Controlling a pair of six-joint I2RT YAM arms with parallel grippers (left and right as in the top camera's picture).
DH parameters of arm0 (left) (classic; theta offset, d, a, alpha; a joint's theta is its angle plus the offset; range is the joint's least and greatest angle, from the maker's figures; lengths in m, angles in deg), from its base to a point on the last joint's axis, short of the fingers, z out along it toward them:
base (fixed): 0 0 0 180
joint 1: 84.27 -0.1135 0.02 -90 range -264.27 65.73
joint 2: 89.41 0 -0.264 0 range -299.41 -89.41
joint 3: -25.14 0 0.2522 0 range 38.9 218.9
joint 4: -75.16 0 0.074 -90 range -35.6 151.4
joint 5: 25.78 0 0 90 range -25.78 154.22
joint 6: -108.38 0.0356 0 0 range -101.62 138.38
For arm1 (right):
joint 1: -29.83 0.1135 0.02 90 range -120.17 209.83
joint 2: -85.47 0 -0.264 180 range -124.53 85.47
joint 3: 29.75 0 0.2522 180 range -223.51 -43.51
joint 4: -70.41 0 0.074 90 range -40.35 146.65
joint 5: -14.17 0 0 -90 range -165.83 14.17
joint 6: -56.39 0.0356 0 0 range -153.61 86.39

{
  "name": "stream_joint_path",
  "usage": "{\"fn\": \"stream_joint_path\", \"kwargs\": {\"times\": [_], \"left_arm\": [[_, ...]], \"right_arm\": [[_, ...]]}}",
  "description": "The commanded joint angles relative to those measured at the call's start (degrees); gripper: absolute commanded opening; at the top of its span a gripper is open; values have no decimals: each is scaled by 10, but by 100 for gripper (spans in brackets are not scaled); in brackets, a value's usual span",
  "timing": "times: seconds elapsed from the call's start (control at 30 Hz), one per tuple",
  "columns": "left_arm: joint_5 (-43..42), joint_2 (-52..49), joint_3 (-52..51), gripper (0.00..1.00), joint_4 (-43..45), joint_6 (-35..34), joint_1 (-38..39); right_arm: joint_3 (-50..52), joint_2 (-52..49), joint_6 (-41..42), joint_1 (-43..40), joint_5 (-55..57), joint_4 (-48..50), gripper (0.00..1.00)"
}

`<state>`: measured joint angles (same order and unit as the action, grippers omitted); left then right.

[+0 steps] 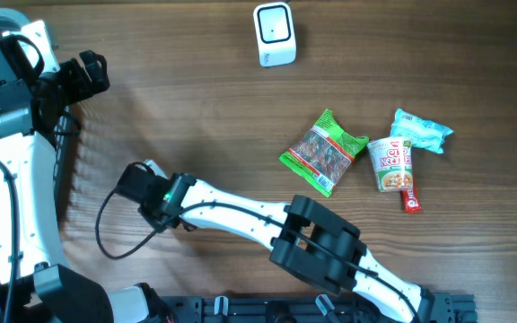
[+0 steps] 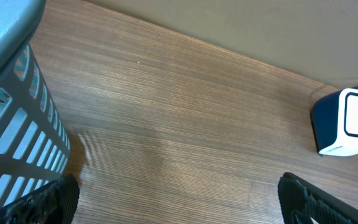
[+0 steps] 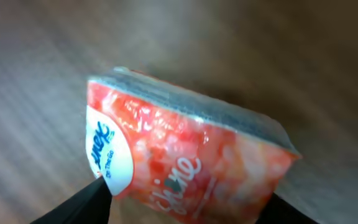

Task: Scan the item barcode
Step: 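Reach the right gripper to the red Kleenex pack and grasp it, then lift the Kleenex pack and carry it toward the scanner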

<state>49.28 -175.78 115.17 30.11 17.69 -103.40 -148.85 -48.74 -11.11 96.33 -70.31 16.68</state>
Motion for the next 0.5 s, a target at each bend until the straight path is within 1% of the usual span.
{"fn": "stream_joint_path", "kwargs": {"times": [0.0,0.17,0.2,0.27,0.3,0.33,0.37,0.43,0.47], "left_arm": [[-7,0,7,100,2,3,-3],[-7,0,7,100,2,3,-3],[-7,0,7,100,2,3,-3],[-7,0,7,100,2,3,-3],[-7,0,7,100,2,3,-3],[-7,0,7,100,2,3,-3],[-7,0,7,100,2,3,-3],[-7,0,7,100,2,3,-3],[-7,0,7,100,2,3,-3]], "right_arm": [[1,-9,32,-52,66,-10,67],[0,-5,31,-137,50,-59,67],[0,3,28,-150,47,-78,70],[0,21,-14,-161,20,-101,76],[0,33,-52,-165,-10,-111,81],[0,43,-82,-168,-35,-119,84],[0,58,-110,-170,-50,-132,86],[0,92,-121,-177,-46,-131,87],[0,104,-145,-183,-43,-124,87]]}}
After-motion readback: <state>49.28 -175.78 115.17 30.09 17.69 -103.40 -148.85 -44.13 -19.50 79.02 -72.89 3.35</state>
